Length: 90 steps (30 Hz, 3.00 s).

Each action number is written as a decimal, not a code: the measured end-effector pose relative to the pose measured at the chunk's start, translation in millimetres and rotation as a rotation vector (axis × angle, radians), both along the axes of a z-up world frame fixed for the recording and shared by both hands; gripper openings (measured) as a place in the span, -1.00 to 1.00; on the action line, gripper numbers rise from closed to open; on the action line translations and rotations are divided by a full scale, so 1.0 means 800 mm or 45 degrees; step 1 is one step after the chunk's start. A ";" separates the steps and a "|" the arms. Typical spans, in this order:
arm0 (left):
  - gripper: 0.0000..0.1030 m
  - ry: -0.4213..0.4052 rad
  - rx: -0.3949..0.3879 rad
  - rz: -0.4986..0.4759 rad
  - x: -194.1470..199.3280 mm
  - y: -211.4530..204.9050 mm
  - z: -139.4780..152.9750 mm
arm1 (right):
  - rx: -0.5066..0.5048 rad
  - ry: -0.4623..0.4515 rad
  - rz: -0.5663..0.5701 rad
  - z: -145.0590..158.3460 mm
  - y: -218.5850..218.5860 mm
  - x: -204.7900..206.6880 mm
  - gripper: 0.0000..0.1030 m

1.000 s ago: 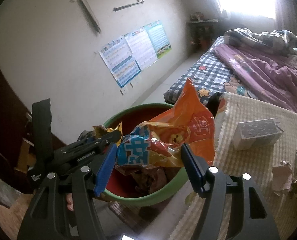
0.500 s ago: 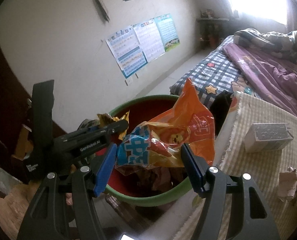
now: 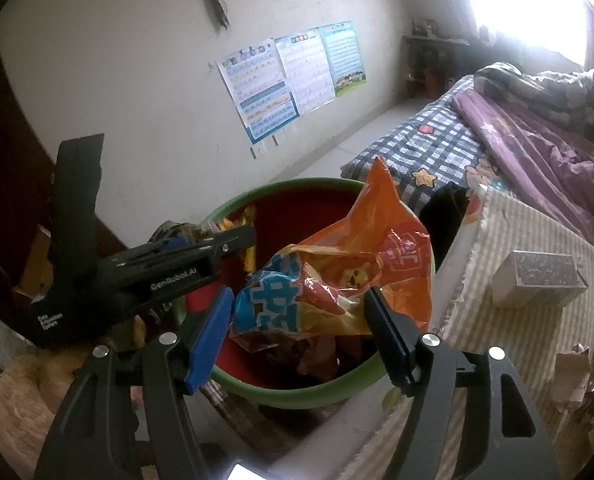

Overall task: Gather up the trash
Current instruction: 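Open both grippers to drop the wrapper and bag into the bucket, then return to the mat and grasp a yellow cartoon-printed bag with the right gripper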

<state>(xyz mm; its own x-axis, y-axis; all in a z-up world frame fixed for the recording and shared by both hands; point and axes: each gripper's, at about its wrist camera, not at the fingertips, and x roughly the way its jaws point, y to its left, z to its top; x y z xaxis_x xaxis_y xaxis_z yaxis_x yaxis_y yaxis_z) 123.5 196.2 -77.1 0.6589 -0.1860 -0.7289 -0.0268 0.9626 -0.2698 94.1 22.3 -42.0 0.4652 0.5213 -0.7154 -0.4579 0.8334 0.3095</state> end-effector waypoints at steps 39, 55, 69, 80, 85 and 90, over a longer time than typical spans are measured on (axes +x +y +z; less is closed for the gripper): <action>0.37 -0.054 0.039 -0.005 -0.074 -0.117 0.027 | 0.157 0.058 -0.278 -0.006 -0.218 -0.075 0.49; 0.37 -0.055 0.069 -0.037 -0.106 -0.213 0.030 | 0.140 0.144 -0.470 -0.050 -0.376 -0.131 0.49; 0.37 0.023 0.036 -0.236 -0.103 -0.328 0.003 | 0.125 0.172 -0.596 -0.060 -0.455 -0.141 0.49; 0.37 0.064 0.042 -0.265 -0.107 -0.363 -0.009 | 0.049 0.207 -0.447 -0.085 -0.424 -0.084 0.49; 0.37 0.082 0.043 -0.242 -0.106 -0.361 -0.015 | 0.003 0.239 -0.403 -0.098 -0.412 -0.074 0.27; 0.37 0.084 0.043 -0.224 -0.102 -0.359 -0.015 | 0.009 0.266 -0.366 -0.105 -0.407 -0.074 -0.38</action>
